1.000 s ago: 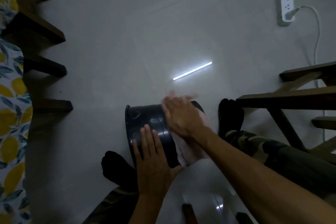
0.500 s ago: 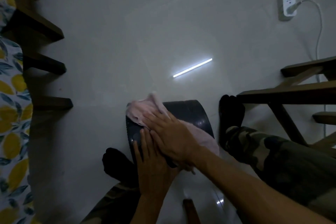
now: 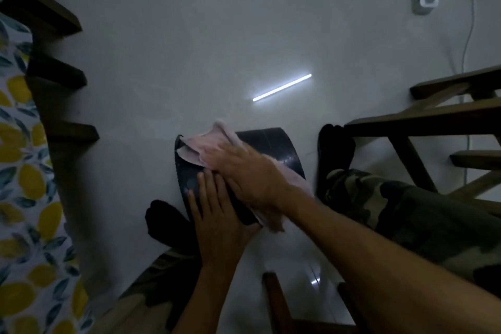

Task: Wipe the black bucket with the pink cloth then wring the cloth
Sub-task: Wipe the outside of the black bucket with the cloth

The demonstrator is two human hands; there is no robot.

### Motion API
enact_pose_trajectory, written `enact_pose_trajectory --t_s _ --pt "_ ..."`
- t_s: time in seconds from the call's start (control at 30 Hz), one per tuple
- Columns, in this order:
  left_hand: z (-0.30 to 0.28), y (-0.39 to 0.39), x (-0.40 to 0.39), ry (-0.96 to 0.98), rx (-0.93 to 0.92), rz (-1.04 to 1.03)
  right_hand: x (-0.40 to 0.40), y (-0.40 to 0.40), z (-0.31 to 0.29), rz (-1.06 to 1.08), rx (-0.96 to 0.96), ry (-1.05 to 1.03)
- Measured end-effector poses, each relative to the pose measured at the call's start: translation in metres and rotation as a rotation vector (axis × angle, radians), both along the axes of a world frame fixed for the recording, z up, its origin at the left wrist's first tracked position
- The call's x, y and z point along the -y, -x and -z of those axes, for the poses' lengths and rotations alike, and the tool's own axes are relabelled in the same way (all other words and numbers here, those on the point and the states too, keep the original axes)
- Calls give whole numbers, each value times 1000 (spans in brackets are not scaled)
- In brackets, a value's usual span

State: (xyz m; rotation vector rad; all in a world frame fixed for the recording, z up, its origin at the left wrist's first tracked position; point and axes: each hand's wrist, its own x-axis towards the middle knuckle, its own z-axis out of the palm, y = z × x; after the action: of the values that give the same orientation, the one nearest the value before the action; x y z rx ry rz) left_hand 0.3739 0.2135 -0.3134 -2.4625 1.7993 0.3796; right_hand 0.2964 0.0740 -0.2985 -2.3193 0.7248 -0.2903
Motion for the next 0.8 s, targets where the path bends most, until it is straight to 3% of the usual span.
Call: enact_pose_trajectory --t_s 0.07,0.17,0.33,0.57,0.7,0.8 --pt "-3 3 2 -24 -16 7 34 5 18 78 -179 -9" --pt "-7 15 -2 -8 -20 -44 45 41 48 440 -493 -35" --pt "3 2 9 85 36 37 38 49 44 572 -337 -93" --pt "-7 -20 94 -6 177 -99 106 -25 35 411 -250 124" --pt "-19 0 76 15 120 -109 88 0 38 392 -257 186" --pt "-34 17 55 200 -22 -110 47 34 41 454 -282 138"
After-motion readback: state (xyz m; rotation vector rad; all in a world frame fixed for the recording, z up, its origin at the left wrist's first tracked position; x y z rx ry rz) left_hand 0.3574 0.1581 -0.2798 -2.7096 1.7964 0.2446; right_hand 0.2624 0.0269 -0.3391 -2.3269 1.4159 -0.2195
